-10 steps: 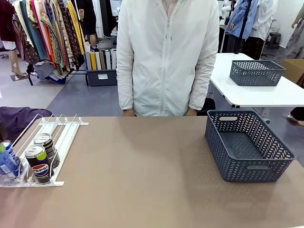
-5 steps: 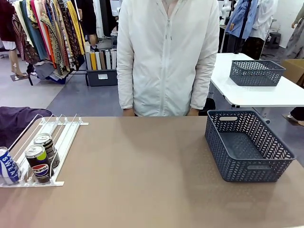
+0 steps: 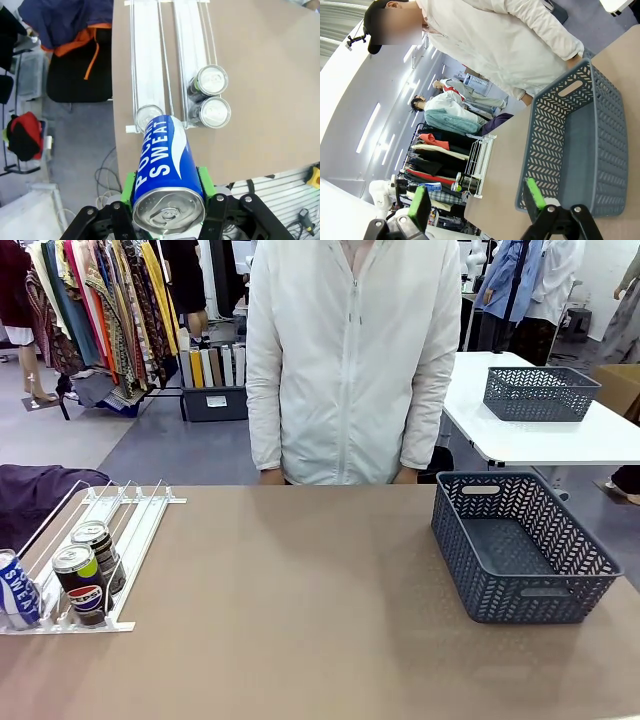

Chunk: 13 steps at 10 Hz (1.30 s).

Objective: Retrieve and store the cans from the dispenser.
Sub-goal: Pick up one can from the Automatic Can Dispenser and place it in the middle of the table.

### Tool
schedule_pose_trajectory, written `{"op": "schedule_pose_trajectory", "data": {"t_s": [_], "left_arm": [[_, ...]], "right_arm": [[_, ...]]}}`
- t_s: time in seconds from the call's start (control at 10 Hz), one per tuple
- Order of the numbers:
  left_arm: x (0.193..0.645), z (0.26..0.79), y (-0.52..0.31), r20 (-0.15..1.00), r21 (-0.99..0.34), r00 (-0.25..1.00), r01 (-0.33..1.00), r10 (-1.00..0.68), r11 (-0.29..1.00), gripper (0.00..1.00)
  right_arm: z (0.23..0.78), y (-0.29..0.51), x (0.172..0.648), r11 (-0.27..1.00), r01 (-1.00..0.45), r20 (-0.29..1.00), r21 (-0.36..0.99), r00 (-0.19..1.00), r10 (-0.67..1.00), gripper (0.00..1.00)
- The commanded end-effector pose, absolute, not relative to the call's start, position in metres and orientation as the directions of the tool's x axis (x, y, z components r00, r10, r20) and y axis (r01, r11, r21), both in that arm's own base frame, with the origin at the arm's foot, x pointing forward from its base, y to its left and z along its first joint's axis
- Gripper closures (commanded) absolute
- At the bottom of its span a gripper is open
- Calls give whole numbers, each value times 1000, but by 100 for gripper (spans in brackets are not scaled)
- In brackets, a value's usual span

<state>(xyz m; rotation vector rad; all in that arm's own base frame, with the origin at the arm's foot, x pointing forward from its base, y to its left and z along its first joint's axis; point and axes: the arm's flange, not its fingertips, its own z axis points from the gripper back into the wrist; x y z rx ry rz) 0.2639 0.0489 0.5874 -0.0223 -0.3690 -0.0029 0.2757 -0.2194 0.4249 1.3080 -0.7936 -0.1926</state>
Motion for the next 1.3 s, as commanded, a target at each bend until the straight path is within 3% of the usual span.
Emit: {"op": "schedule_pose_trajectory", "data": {"t_s": [0.0,0.2,0.5,1.0,1.2], "left_arm": [[269,585,51,352,-137,936,47,4,989,100],[288,587,2,348,-185,938,68,1,980,100],[337,587,-155,293,-147,907,355,-302,923,100],[371,486,-365,173,-114,859,504,-482,856,100],[376,434,-410,160,-6,856,498,-491,867,100]], "right_arm": [[430,-220,276,275,-305,409,912,722,-558,0],[430,-220,276,275,-305,409,912,722,-558,0],[430,-220,276,275,-305,409,912,722,-558,0],[430,-220,276,275,-305,409,912,722,-558,0],[430,-220,276,275,-305,409,912,722,-558,0]]}}
